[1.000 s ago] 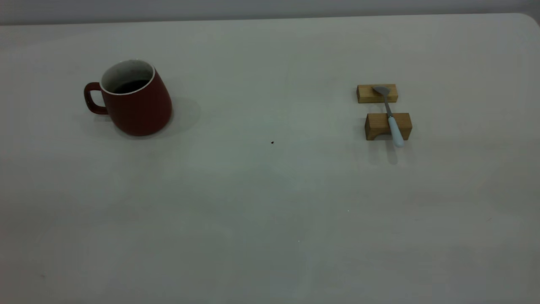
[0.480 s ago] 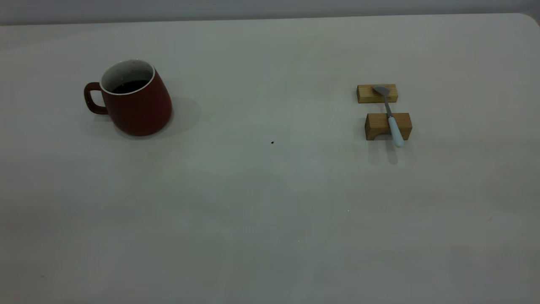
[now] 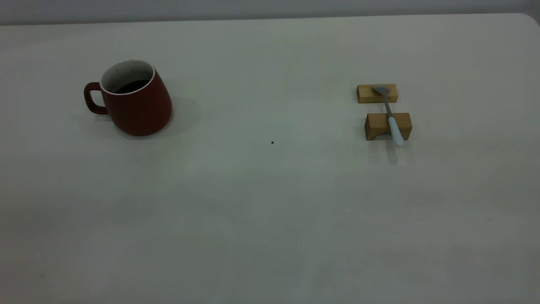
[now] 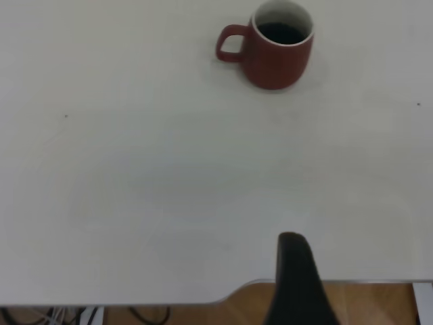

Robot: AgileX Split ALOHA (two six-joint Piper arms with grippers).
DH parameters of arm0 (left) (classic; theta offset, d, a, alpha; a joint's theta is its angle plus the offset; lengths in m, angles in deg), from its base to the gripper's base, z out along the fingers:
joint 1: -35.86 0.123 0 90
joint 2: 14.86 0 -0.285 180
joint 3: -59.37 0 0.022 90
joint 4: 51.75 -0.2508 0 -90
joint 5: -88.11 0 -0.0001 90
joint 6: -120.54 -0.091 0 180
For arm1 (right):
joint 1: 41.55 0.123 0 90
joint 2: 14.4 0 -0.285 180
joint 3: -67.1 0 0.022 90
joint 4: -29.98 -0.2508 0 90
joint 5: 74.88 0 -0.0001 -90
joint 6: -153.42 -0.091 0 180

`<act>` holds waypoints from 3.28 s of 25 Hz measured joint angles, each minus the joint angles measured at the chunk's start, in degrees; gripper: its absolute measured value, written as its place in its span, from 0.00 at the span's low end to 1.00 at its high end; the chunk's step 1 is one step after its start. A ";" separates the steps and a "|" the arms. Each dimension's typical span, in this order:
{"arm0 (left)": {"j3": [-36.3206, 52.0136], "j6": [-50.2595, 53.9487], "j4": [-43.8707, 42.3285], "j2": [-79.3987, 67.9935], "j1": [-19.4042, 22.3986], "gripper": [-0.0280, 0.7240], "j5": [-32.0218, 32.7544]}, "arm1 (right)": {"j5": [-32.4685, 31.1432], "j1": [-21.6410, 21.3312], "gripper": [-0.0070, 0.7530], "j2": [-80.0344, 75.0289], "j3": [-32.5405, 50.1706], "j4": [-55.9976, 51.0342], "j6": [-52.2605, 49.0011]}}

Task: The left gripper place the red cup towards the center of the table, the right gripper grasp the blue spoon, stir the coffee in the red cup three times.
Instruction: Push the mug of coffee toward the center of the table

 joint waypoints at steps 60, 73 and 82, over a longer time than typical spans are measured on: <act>-68.93 -92.12 8.08 -140.58 -0.89 0.78 -20.37 | 0.00 0.00 0.32 0.00 0.00 0.00 0.00; -68.95 -92.76 7.88 -143.95 -11.25 0.78 -27.64 | 0.00 0.00 0.32 0.00 0.00 0.00 0.00; -68.95 -85.93 8.35 -144.35 -18.95 0.78 -31.50 | 0.00 0.00 0.32 0.00 0.00 0.00 0.00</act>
